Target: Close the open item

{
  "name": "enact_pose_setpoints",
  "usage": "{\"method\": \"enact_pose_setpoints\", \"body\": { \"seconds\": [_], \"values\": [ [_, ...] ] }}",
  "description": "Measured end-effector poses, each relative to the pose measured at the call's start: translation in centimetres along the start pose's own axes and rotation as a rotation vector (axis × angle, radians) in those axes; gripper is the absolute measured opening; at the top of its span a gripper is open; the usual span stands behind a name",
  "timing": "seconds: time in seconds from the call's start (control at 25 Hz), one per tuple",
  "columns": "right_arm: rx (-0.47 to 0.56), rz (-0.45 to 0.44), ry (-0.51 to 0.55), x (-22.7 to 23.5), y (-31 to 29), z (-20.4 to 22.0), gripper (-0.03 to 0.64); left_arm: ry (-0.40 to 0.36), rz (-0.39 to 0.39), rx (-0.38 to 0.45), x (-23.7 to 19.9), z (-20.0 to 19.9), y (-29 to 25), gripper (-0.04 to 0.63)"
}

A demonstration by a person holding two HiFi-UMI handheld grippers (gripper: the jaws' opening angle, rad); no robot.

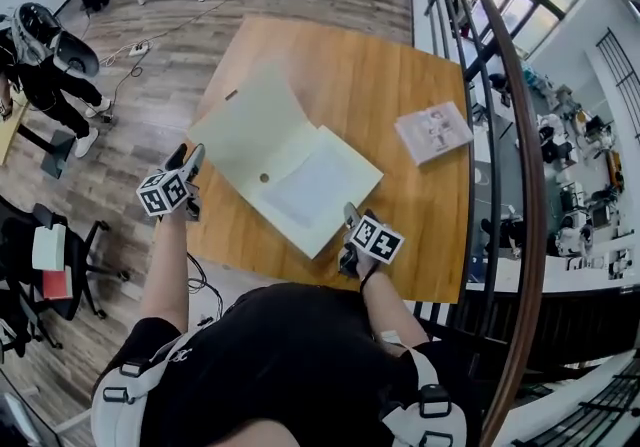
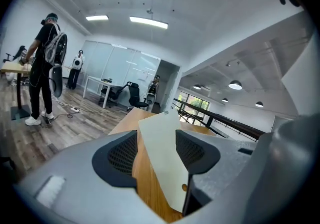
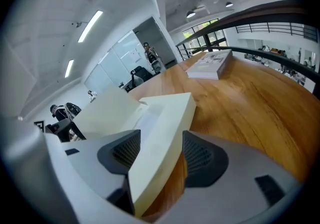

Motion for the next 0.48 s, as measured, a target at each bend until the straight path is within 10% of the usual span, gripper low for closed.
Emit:
{"method": "enact_pose_setpoints", "body": {
  "seconds": [0.28, 0.36, 0.48],
  "values": [
    [-0.067, 0.038, -0.031, 0.9, -2.1, 1.2, 0.244, -0.003, 0.09, -0.109, 0.2, 1.9, -3.4, 0.211],
    [-0.082, 0.024, -0.097, 1.4, -2.5, 1.5, 0.239, 0.0, 0.118, -0.098, 1.0, 2.1, -3.2, 0.016],
    [-0.085, -0.016, -0.176, 2.1, -2.5, 1.8, 0.146, 0.023, 0.174, -0.045, 2.3, 2.0, -2.5, 0.005]
  ]
}}
Point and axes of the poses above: the fingertips, and each gripper's own axes: y backward along the fingers, x to its right, z out of its underside, the point moved 8 cm from there along y, backward along the fingers, and after that the axes turned 13 degrees about -y, right-handed, at the moved point
